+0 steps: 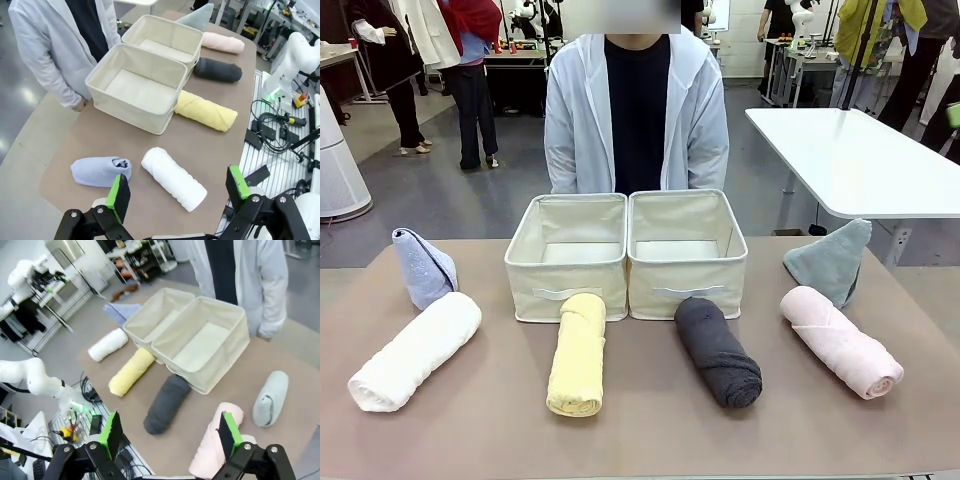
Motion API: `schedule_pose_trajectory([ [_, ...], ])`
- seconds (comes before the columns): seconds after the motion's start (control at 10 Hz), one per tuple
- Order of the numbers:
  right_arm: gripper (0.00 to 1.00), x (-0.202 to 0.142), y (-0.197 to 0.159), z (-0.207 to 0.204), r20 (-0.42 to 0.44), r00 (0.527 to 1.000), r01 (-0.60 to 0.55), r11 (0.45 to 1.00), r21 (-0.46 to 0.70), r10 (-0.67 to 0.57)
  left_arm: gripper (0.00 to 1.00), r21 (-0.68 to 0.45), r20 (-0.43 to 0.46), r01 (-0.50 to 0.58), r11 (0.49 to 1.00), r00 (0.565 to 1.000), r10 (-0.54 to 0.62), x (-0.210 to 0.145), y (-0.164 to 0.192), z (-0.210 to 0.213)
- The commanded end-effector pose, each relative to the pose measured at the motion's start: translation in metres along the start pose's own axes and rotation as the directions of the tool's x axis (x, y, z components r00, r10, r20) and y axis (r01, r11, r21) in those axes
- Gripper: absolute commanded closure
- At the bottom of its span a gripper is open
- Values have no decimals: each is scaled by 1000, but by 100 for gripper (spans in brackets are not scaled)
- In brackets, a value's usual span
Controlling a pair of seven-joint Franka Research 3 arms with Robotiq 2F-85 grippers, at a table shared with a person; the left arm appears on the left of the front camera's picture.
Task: Sort the towels based on their folding style.
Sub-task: Pick up one triangle-folded towel and place it in the left Fabric basket.
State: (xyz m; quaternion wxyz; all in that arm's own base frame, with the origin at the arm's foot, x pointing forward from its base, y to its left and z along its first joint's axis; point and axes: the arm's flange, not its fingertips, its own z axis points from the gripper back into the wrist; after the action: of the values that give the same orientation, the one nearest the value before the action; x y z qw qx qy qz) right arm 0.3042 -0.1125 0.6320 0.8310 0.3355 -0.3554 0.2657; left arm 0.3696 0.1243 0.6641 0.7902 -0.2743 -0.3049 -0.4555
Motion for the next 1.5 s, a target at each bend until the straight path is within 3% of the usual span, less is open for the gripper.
schedule_pose_trajectory([
  [0.0, 0, -16, -13, 17, 52, 999, -1, 998, 56, -2, 0, 29, 32, 41, 999, 999, -42, -14, -9, 0],
  [0.3, 0, -23, -24, 27, 73, 997, 39, 999, 33, -41, 0, 89, -4, 26, 996, 1000, -25, -21, -11, 3],
  [0.4, 0, -19, -20, 18, 70, 996, 65, 998, -19, -63, 0, 137, -59, 79, 987, 996, -72, -18, -15, -5],
  [0.5, 0, -28, -22, 33, 76, 996, 51, 998, 24, -53, 0, 42, 9, 11, 999, 1000, -11, -18, -8, 9],
  [1.4, 0, -28, -22, 33, 76, 996, 51, 998, 24, -53, 0, 42, 9, 11, 999, 1000, -11, -18, -8, 9],
])
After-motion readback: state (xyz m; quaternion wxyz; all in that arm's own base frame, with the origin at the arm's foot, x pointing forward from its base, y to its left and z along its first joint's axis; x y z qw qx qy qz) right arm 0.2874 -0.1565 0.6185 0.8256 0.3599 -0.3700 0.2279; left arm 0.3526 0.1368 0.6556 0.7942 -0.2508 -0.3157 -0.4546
